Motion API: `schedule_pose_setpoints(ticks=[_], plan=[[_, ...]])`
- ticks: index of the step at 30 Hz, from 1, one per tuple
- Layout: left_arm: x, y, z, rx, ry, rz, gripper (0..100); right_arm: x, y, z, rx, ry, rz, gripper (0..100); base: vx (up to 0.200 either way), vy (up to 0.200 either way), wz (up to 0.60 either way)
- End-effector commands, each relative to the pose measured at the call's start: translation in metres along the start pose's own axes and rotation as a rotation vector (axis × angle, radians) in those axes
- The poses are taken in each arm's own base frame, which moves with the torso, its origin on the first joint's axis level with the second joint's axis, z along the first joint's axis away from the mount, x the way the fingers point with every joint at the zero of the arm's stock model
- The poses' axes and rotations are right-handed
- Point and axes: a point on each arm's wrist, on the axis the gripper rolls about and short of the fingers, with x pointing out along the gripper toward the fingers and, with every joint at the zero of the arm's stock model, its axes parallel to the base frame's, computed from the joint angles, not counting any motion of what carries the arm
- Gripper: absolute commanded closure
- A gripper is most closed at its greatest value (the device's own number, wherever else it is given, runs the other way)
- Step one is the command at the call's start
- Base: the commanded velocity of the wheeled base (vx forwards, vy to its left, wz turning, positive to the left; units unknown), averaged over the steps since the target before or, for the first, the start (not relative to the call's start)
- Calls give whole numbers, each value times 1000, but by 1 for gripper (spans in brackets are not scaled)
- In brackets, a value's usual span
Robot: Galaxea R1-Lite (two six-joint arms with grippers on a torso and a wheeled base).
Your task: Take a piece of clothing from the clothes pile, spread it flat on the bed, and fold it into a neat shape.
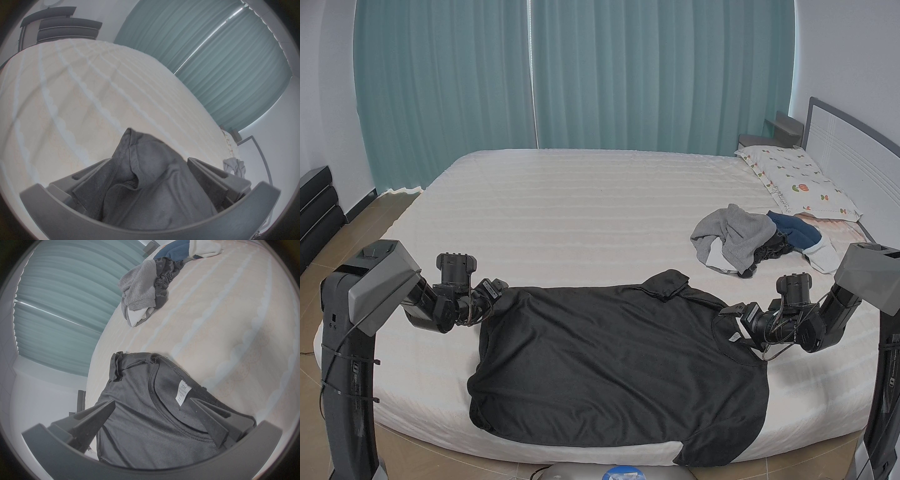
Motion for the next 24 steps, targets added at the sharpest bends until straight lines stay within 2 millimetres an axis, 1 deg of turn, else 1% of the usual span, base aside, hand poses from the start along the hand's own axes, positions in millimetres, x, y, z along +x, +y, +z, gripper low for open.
schedule_pose_setpoints(ticks=[1, 5, 9, 17, 18, 22, 24], plan=[[20, 12, -12, -3, 39, 16, 0, 1, -2, -2, 0, 5, -4, 0, 0, 0, 0], [23, 12, -12, 2, 31, 10, 0, 2, -2, -2, -1, 5, -6, 0, 0, 0, 0], [27, 5, -5, -2, 5, -16, 0, 4, -2, -5, -7, 11, -10, 0, 0, 0, 0], [37, 6, -1, -5, -9, -21, 0, 4, -2, -5, -7, 11, -10, 0, 0, 0, 0], [38, 7, -1, -5, -10, -20, 100, 4, -2, -5, -7, 11, -10, 0, 0, 0, 0], [42, 8, -2, -2, -18, -12, 100, 4, -2, -5, -7, 11, -10, 0, 0, 0, 0], [47, 8, 0, -3, -51, 0, 100, 4, -2, -5, -7, 11, -10, 0, 0, 0, 0]])
